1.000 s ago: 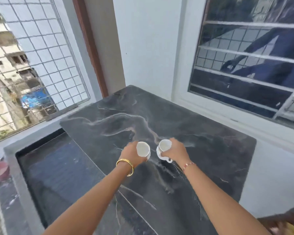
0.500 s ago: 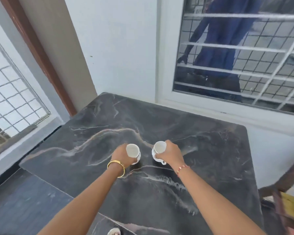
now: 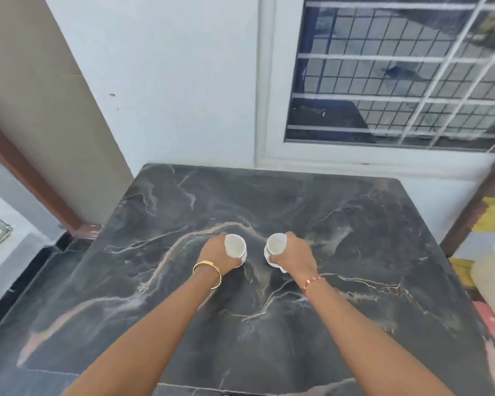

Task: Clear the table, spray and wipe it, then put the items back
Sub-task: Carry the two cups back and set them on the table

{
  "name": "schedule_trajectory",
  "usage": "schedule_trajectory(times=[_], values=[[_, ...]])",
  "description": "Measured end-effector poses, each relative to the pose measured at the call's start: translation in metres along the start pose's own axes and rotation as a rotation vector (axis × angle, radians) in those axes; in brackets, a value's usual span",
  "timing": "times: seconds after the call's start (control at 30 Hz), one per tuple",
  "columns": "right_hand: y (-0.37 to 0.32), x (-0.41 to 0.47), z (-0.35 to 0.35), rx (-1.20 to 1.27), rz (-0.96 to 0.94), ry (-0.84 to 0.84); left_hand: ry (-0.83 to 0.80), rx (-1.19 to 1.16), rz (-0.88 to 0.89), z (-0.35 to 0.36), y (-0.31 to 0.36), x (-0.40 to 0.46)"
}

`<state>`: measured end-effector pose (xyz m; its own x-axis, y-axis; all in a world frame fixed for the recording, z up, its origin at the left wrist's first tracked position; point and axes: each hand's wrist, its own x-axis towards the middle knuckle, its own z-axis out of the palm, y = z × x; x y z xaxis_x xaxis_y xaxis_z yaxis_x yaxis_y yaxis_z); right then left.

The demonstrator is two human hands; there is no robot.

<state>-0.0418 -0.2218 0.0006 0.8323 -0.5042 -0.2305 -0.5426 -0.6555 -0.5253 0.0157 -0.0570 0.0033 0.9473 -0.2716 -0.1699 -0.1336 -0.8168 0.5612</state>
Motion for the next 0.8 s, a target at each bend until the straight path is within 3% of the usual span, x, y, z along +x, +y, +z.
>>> schedule_trajectory(times=[0.53,0.8], values=[[0.004,-0.004,0.003,0.004,0.153,0.096,-0.085,-0.055,0.127,0.005,-0.024,0.027],[0.018,-0.002,-0.012,-0.014,0.125,0.045,-0.096,-0.071,0.129,0.007,-0.026,0.026]])
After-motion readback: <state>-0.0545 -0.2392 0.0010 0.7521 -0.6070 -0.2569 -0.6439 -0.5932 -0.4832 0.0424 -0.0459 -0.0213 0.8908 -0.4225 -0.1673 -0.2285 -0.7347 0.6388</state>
